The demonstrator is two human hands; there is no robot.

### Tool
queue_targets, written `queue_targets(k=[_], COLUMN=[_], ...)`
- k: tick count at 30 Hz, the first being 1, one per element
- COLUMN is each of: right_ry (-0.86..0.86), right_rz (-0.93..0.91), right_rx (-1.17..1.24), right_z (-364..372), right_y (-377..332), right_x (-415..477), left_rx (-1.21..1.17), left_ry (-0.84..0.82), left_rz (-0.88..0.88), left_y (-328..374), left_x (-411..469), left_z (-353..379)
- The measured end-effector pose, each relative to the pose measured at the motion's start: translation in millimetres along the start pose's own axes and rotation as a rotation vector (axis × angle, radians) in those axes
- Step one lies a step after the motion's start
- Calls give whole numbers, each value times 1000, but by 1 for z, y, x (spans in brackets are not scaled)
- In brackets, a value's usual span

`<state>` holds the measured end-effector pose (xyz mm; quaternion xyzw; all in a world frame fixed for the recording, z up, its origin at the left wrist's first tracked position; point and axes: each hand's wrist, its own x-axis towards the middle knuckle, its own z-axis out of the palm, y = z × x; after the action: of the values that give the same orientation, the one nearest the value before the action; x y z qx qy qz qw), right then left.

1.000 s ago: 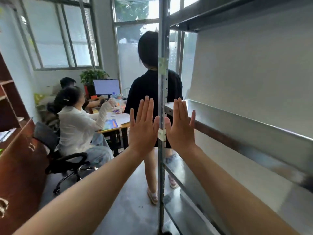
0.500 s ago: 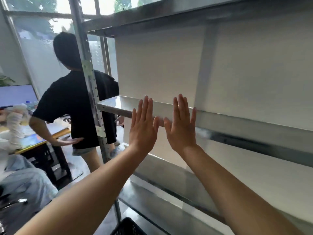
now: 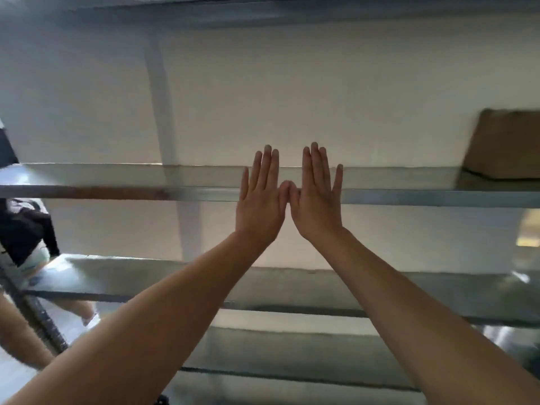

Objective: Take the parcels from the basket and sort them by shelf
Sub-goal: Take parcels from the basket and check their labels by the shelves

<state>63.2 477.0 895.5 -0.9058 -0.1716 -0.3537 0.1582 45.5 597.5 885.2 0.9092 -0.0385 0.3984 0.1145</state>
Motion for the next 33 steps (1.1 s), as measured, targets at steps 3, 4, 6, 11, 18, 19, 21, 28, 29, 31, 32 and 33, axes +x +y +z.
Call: queue_targets(k=[3,4,6,11,18,19,21,28,29,31,32,33], right_ry=[29,38,56,76,66,60,48,-12,-22,-51,-68,-83], right_rz=[87,111,163,322,534,569,634,815,840,897,927,956], right_rx=[-31,-50,-104,-239,-446,-477,-531,-702,-721,-746,-749,-745], right_z=[-32,-43,-65,-111,-153,-156,-162,-178,-176,-168,-161,-154], right_y=[69,91,131,213,304,315,335,393,401,415,422,428], right_x=[-25,-33,-51,-94,-156,-163,-177,-223,-228,-239,-246,-253], left_rx=[-79,-109,-165,-265,-441,-465,-522,-762,-793,-836,-843,-845], left_ry=[-25,-31,-57,-118,-214,-230,-258,-367,-390,-436,-457,-480], left_rz=[94,121,169,317,493,518,572,696,711,741,759,779], left_y=[72,96,140,237,350,364,391,471,478,489,493,496], left_x=[2,2,0,-12,-34,-36,-41,-60,-64,-73,-79,-85], left_z=[20,25,38,74,125,132,147,193,202,224,235,247])
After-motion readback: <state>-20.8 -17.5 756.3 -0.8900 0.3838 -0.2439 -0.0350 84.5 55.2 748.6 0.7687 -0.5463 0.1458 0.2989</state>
